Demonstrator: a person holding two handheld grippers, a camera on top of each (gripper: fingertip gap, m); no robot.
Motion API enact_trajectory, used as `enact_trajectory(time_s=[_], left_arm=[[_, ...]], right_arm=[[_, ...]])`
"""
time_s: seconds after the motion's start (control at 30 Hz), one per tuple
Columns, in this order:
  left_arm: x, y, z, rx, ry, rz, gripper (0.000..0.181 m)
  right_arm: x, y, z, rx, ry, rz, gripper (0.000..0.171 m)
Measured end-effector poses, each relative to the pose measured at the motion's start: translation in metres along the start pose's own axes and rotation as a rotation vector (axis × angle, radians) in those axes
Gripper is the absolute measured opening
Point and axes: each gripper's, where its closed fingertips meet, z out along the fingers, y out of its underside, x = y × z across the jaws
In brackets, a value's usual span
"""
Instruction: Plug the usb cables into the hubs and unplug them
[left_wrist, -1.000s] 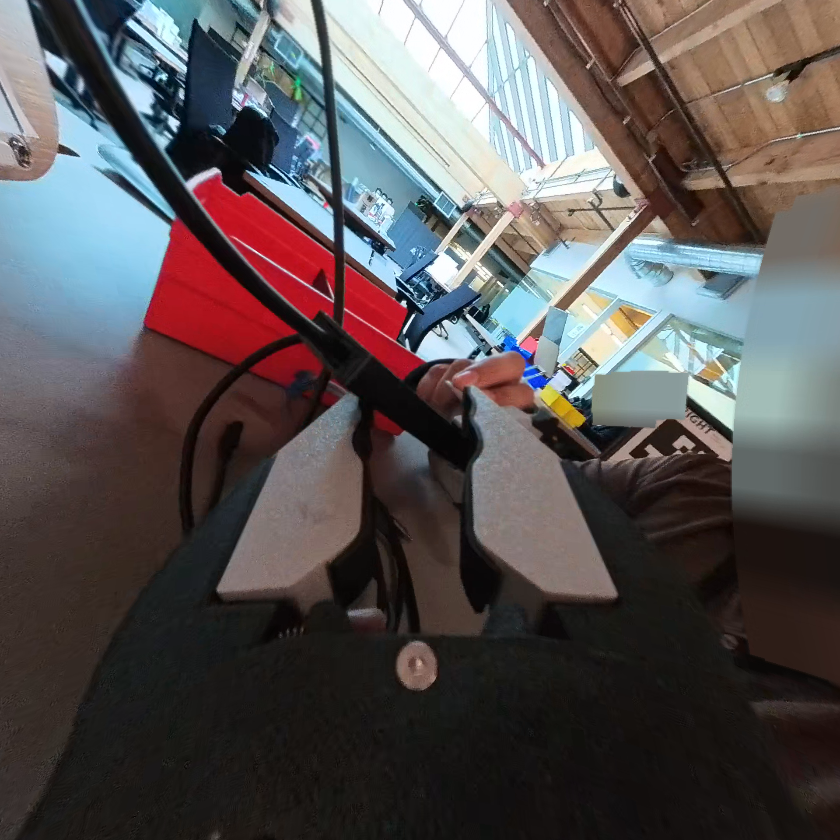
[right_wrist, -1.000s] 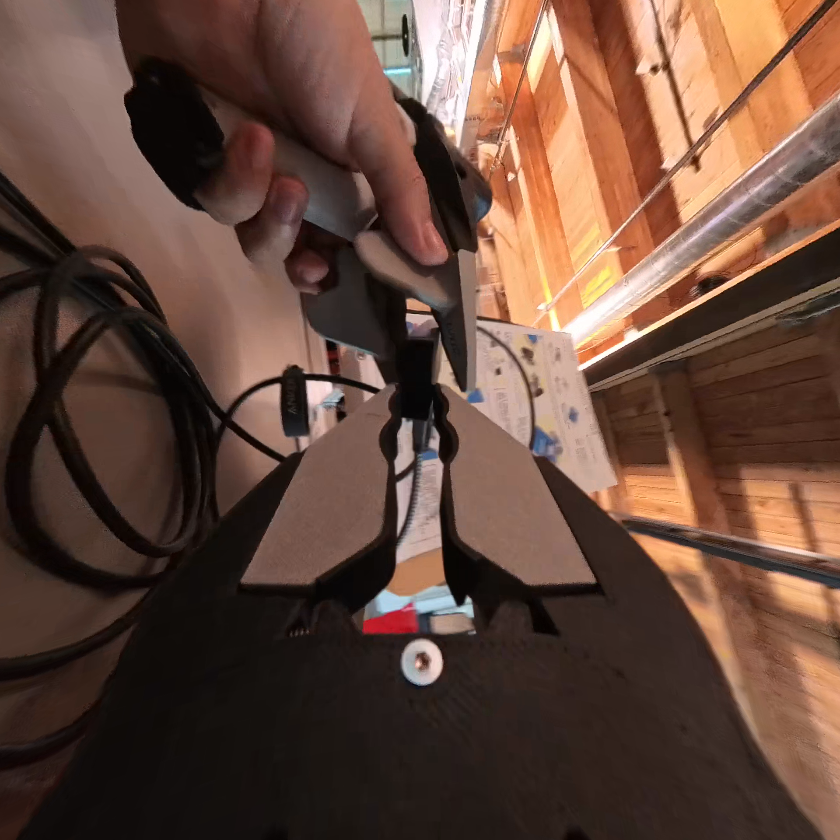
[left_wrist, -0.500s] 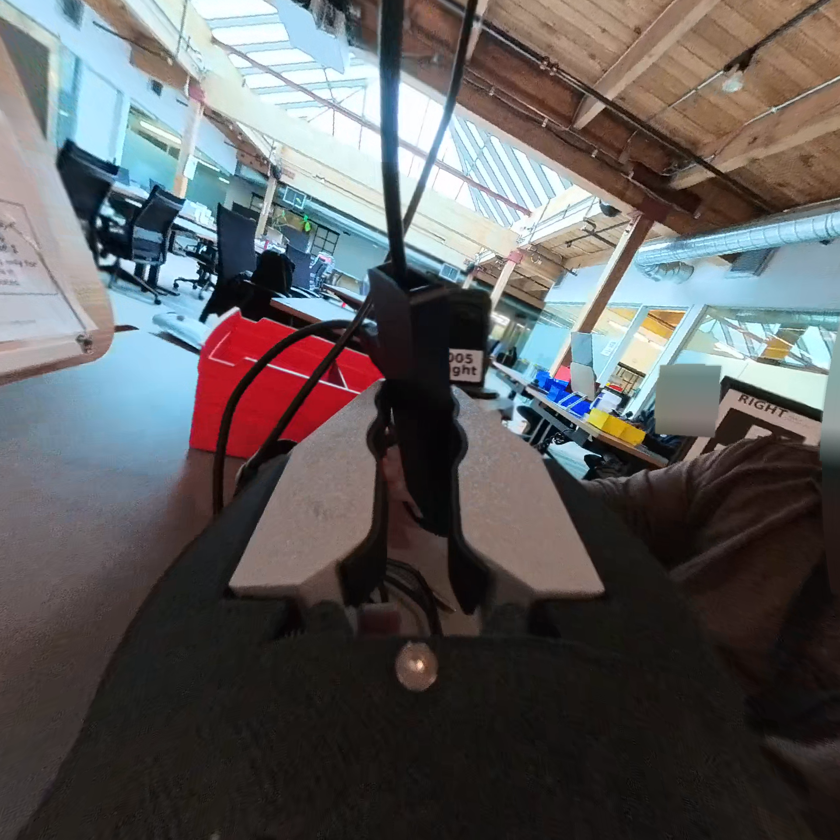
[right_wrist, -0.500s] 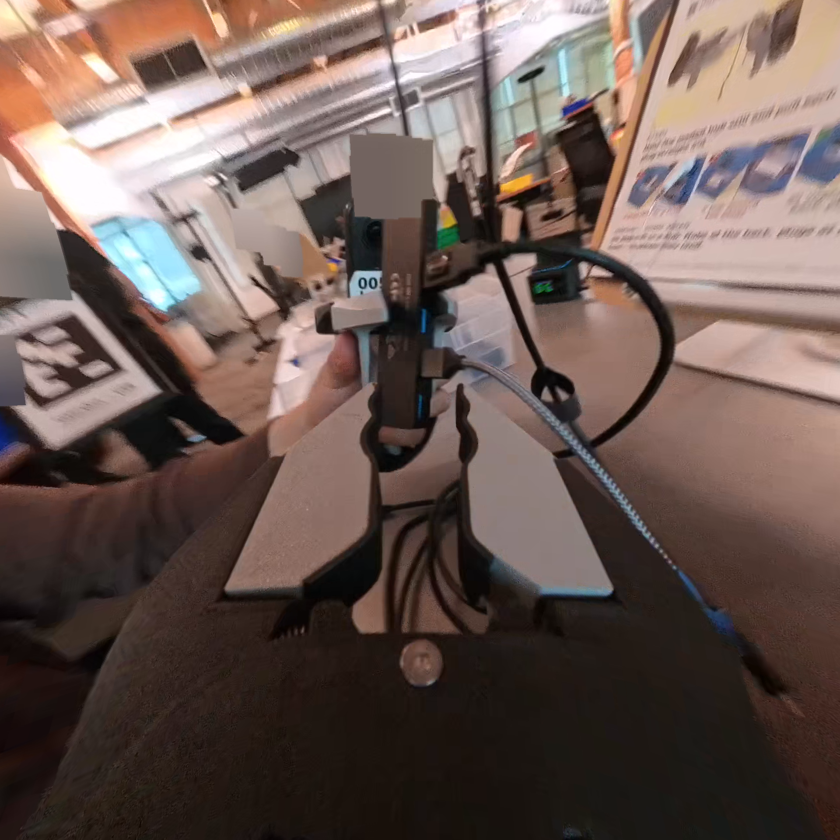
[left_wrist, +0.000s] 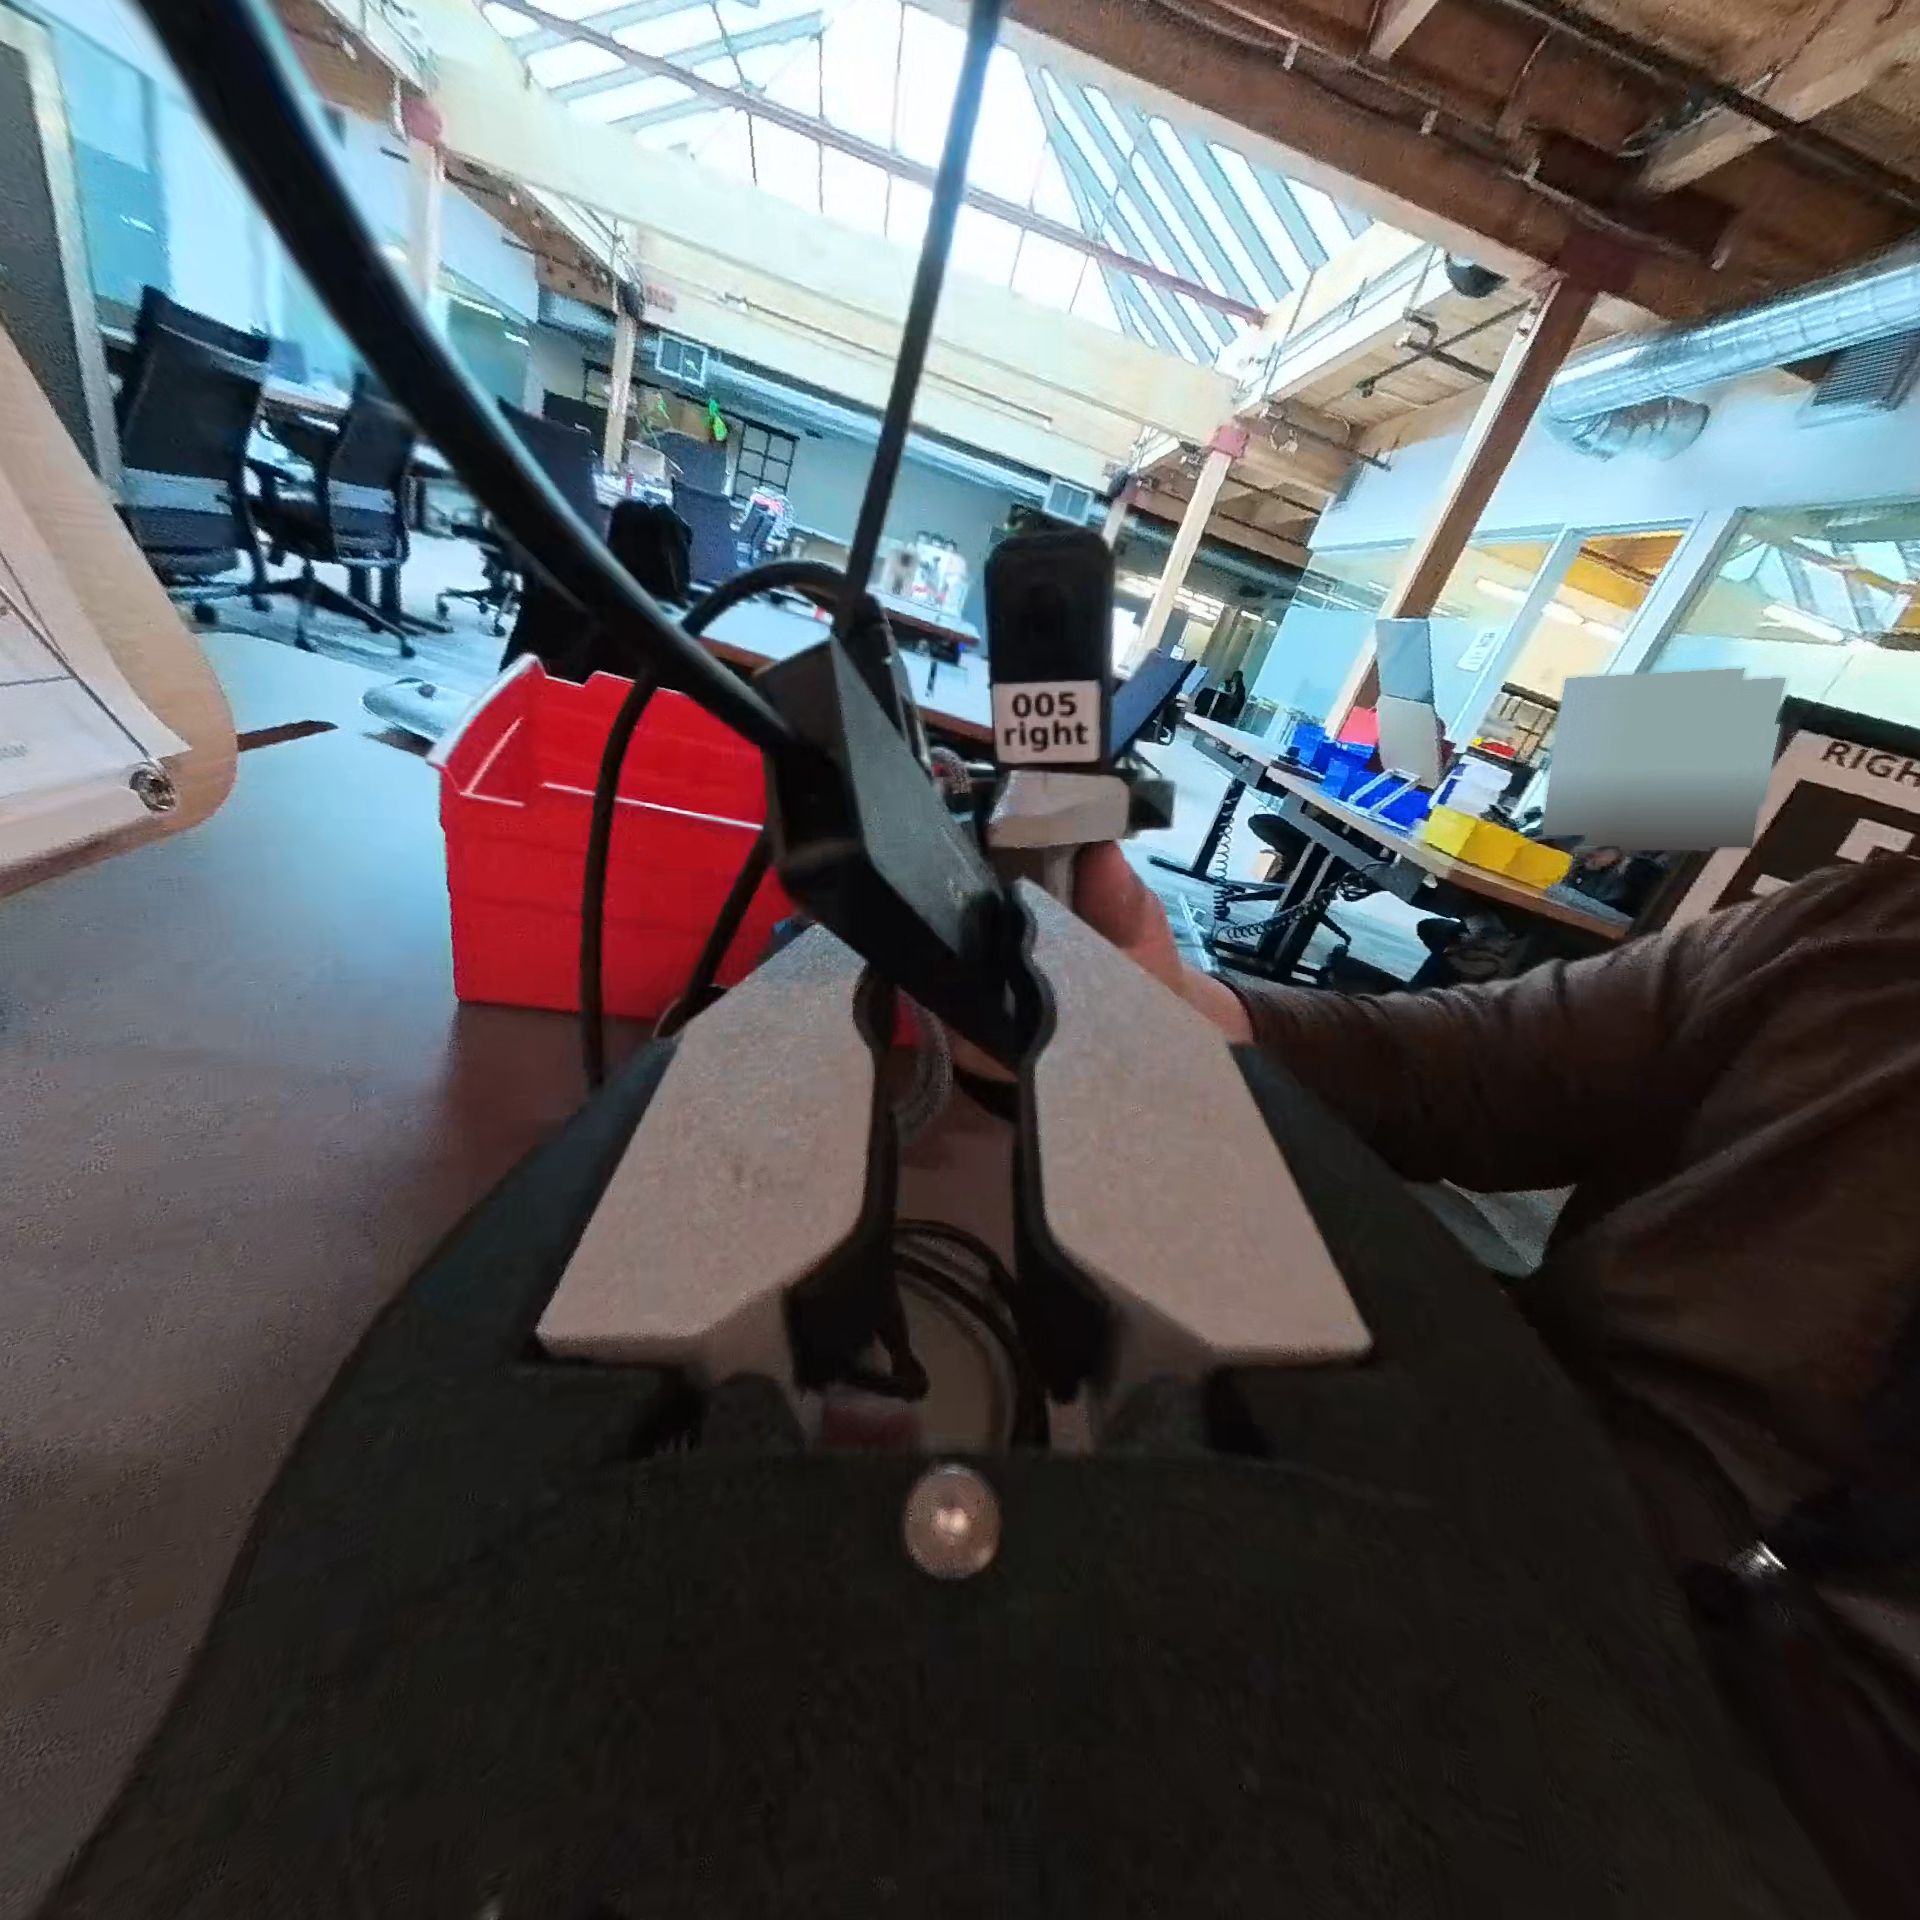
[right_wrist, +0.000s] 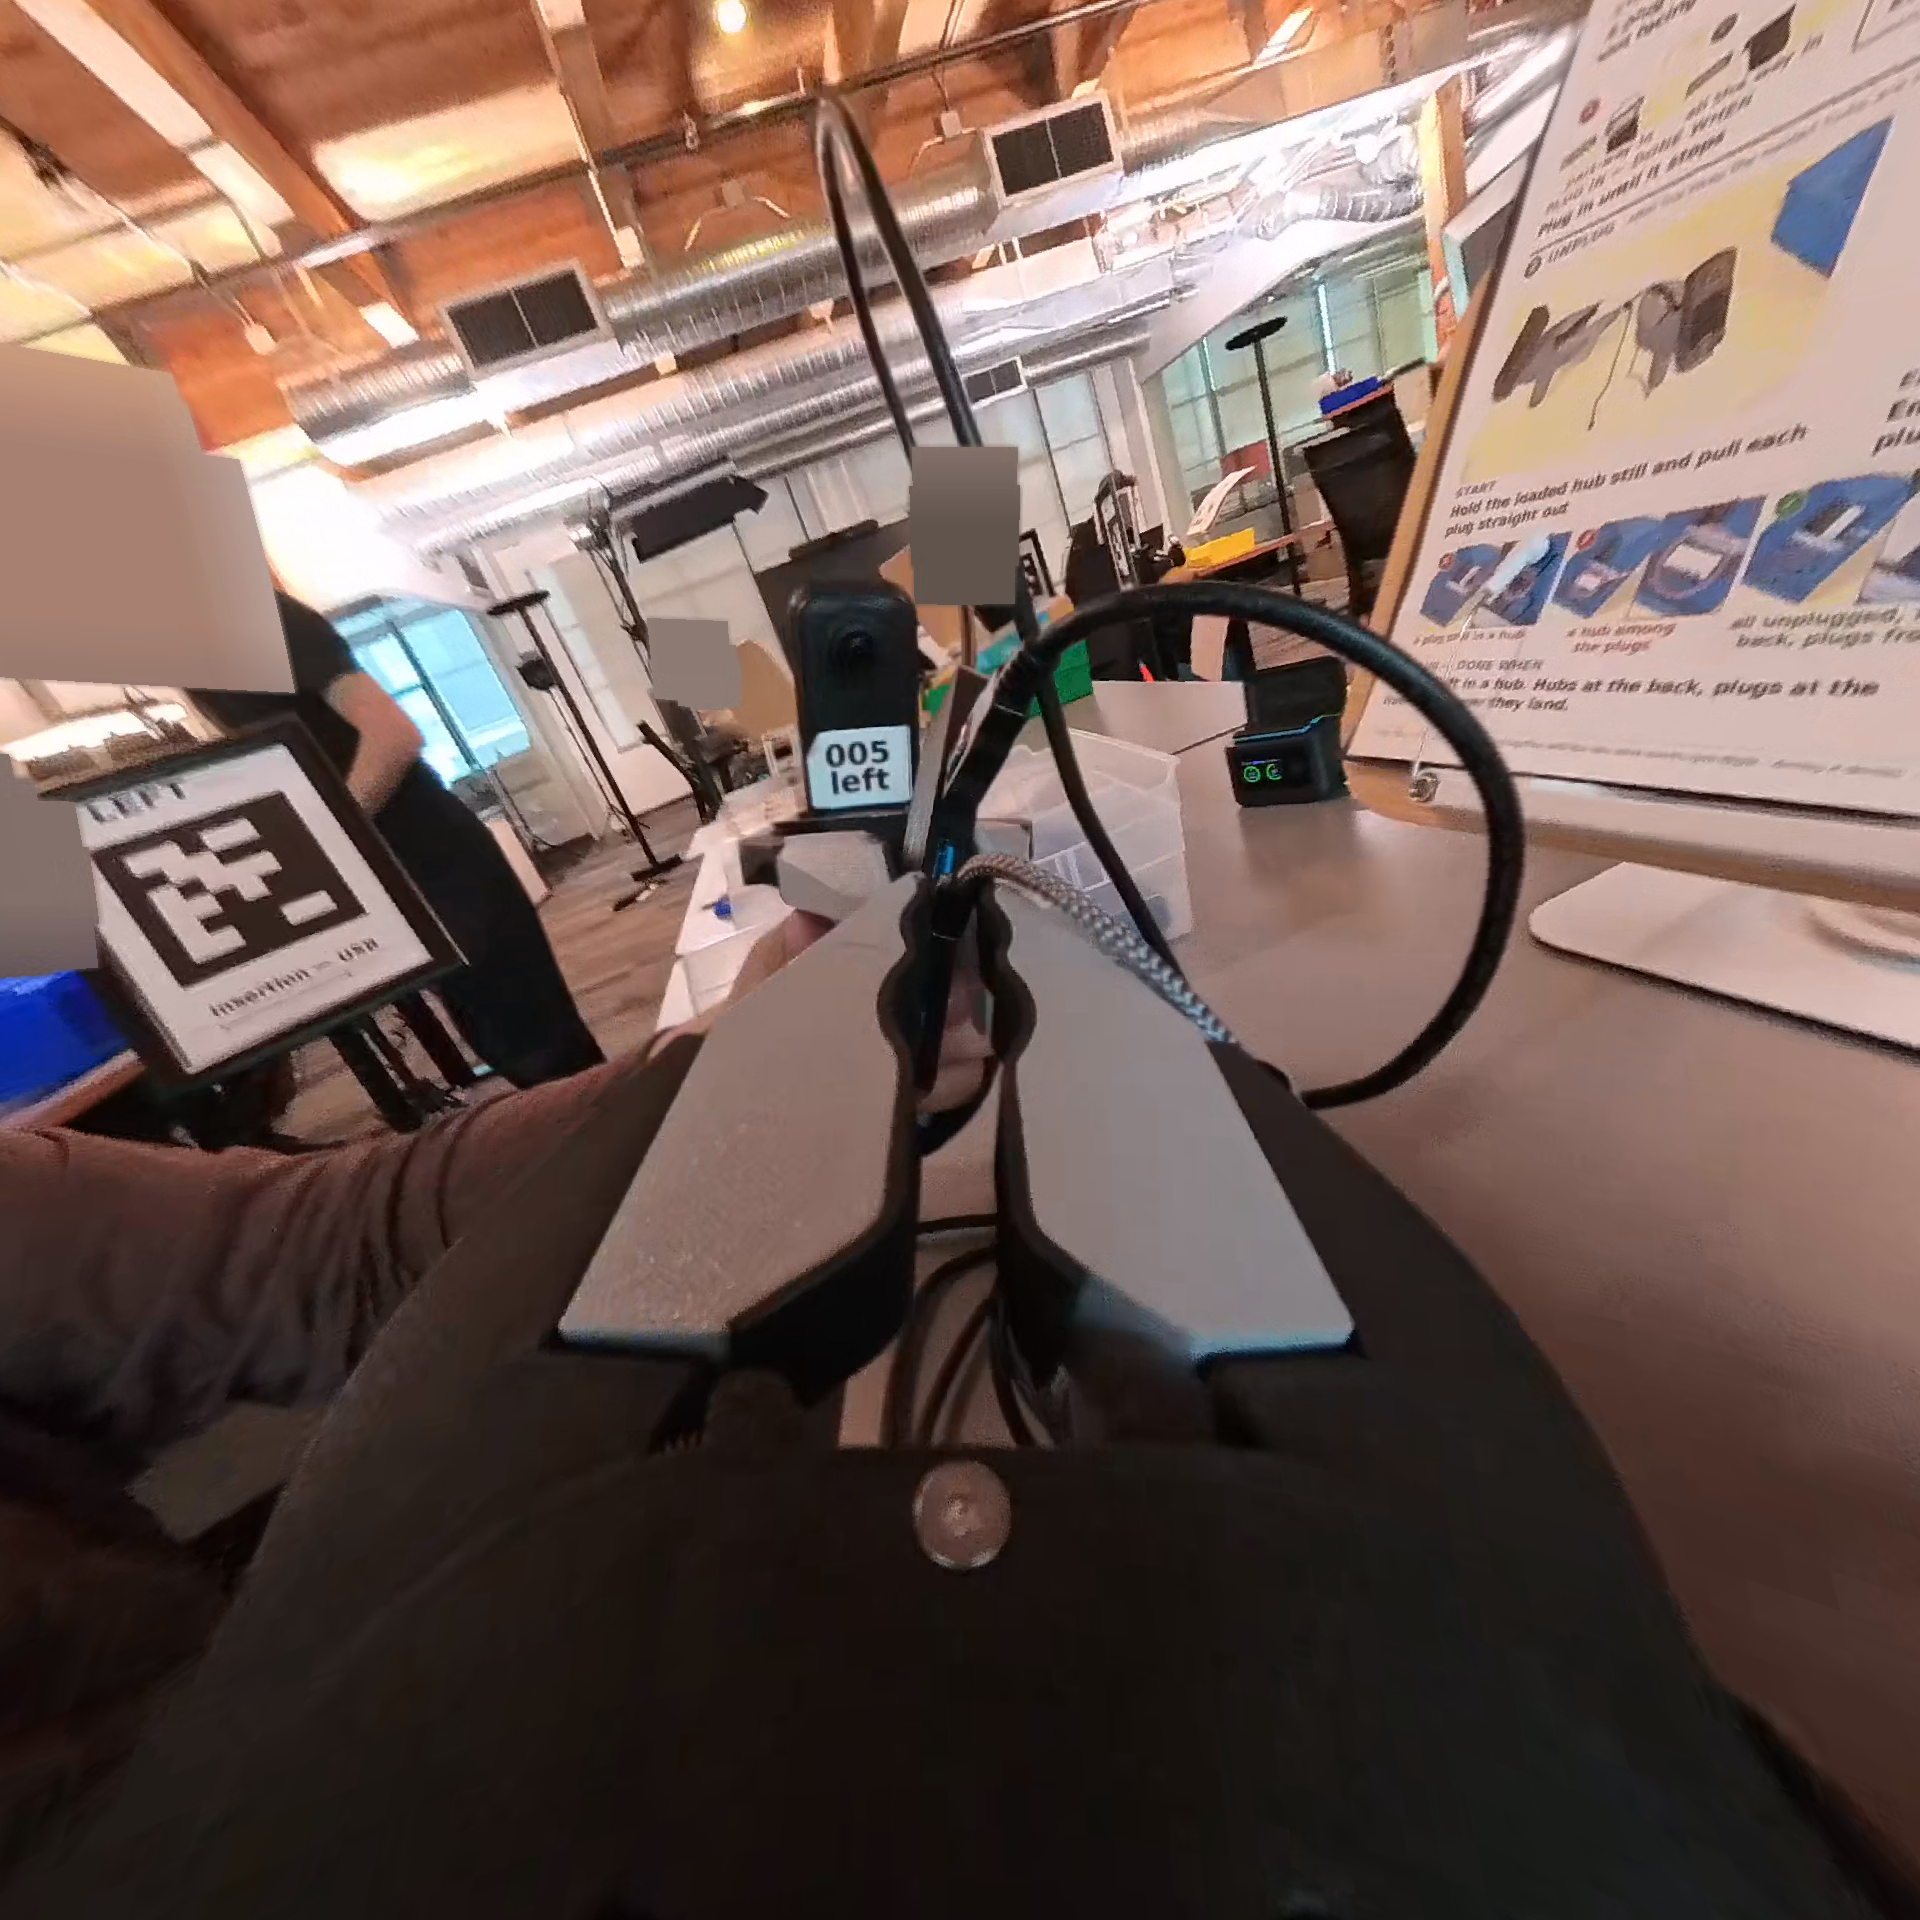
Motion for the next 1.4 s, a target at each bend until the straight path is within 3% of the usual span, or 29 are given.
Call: enact_trajectory(time_s=[0.33, 0.6, 0.77, 1.4], left_arm=[[0.009, 0.021, 0.005, -0.119, 0.077, -0.037, 0.010], [0.006, 0.015, 0.007, -0.093, -0.004, 0.070, 0.009], [0.006, 0.003, 0.002, -0.010, 0.026, 0.005, 0.009], [0.009, 0.008, 0.009, -0.010, 0.046, -0.019, 0.009]], right_arm=[[-0.003, 0.001, 0.000, -0.043, -0.016, -0.017, 0.004], [-0.004, -0.003, -0.004, -0.036, -0.016, -0.050, 0.005], [-0.005, 0.002, -0.004, -0.062, -0.027, -0.082, 0.000], [-0.007, 0.003, -0.003, -0.075, -0.055, -0.060, 0.006]])
